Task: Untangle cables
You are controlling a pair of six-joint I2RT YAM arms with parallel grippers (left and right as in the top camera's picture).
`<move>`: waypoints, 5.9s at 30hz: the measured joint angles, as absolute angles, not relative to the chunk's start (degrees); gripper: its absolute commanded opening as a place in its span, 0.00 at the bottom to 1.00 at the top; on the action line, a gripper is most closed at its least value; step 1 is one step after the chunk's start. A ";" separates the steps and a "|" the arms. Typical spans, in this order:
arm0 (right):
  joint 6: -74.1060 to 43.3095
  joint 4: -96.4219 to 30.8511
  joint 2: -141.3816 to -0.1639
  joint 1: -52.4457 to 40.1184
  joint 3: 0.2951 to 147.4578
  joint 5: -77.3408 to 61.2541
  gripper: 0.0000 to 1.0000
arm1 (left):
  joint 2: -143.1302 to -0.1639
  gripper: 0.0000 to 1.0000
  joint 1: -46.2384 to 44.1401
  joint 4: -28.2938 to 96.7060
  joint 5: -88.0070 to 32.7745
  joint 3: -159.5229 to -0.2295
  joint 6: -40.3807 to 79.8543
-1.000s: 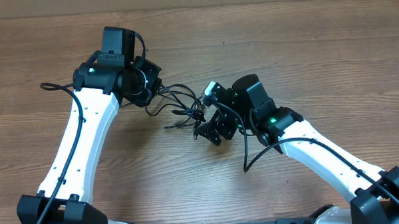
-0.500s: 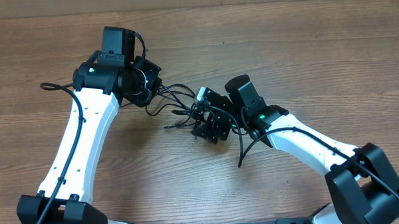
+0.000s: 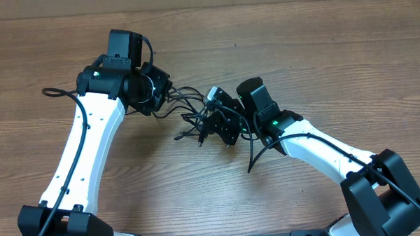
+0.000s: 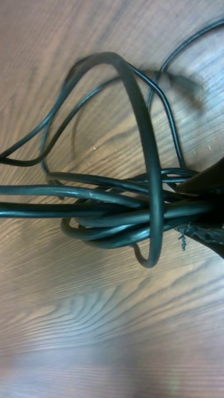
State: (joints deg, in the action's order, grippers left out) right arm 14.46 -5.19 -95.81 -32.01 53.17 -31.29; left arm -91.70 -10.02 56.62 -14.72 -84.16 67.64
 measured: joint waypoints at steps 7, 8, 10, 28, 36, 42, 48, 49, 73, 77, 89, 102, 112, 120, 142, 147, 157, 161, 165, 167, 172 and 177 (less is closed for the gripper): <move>-12.49 -5.56 -95.81 -31.73 53.17 -37.91 0.04 | -91.70 1.00 -10.02 57.34 -14.74 -84.16 56.45; -17.58 -5.39 -95.81 -31.27 53.17 -40.23 0.04 | -91.70 1.00 -10.02 57.87 -14.76 -84.16 54.17; -24.36 -4.51 -95.81 -29.82 53.17 -44.40 0.04 | -91.70 1.00 -10.02 59.24 -14.81 -84.18 51.77; -89.34 5.48 -95.57 -7.33 53.15 -71.00 0.04 | -91.70 1.00 -12.14 68.97 -19.03 -84.38 24.38; -93.49 5.37 -95.57 -7.33 53.15 -65.39 0.04 | -89.82 1.00 -17.76 62.22 -19.29 -84.38 15.27; -96.07 5.41 -95.57 -7.31 53.15 -63.42 0.04 | -80.73 0.99 -23.66 53.82 -12.56 -84.53 13.30; -102.83 10.63 -95.57 -7.62 53.15 -64.23 0.04 | -77.67 1.00 -27.03 52.36 -6.63 -84.77 11.92; -104.22 12.69 -95.57 -7.77 53.15 -64.55 0.04 | -77.84 1.00 -27.05 52.25 -6.37 -84.77 11.29; -115.94 38.09 -95.50 -8.84 53.17 -67.35 0.04 | -81.41 1.00 -34.52 47.24 -7.20 -84.77 -11.68; -115.92 38.11 -95.50 -9.15 53.17 -67.57 0.04 | -84.73 1.00 -34.52 43.92 -5.30 -84.77 -12.19; -115.94 38.11 -95.50 -9.15 53.17 -67.09 0.04 | -85.54 0.44 -35.42 41.65 3.73 -84.77 -12.03; -115.92 38.35 -95.50 -9.15 53.17 -66.61 0.15 | -85.54 0.08 -36.03 41.82 3.75 -84.77 -12.19; -109.12 37.89 -95.50 -9.15 53.17 -67.31 0.98 | -85.54 0.04 -34.37 41.60 5.96 -84.77 -9.50; -84.58 37.89 -95.50 -9.15 53.17 -68.38 1.00 | -85.54 0.04 -30.44 45.93 2.20 -84.77 -2.26; -55.83 -1.15 -95.35 -9.15 77.41 -60.47 0.99 | -85.54 0.04 -18.11 54.06 -32.14 -84.77 1.10; -35.07 -18.31 -95.35 -9.13 84.79 -51.05 0.98 | -85.54 0.04 -17.89 54.11 -33.54 -84.77 1.13; 30.94 -46.89 -89.76 -12.19 87.09 -40.95 0.79 | -85.54 0.04 -10.33 54.28 -48.27 -84.77 0.43; 47.72 -51.33 -87.83 -15.66 87.11 -40.45 0.72 | -85.54 0.04 -9.23 54.72 -55.20 -84.77 -1.15; 55.94 -51.22 -87.74 -19.53 87.11 -40.07 0.75 | -85.54 0.04 -9.28 58.04 -59.64 -84.77 -2.37; 57.63 -50.57 -87.74 -21.17 87.11 -39.99 0.70 | -85.54 0.04 -9.28 59.20 -60.88 -84.77 -2.96; 59.75 -49.30 -87.74 -22.96 87.11 -39.81 0.45 | -85.54 0.04 -9.28 59.81 -62.65 -84.77 -3.36; 60.14 -49.19 -87.74 -22.96 87.11 -39.35 0.24 | -85.54 0.04 -9.28 58.65 -64.86 -84.77 -3.38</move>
State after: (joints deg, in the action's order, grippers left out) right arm 60.14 -49.19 -87.74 -22.96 87.11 -39.35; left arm -85.54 -9.28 58.65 -64.86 -84.77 -3.38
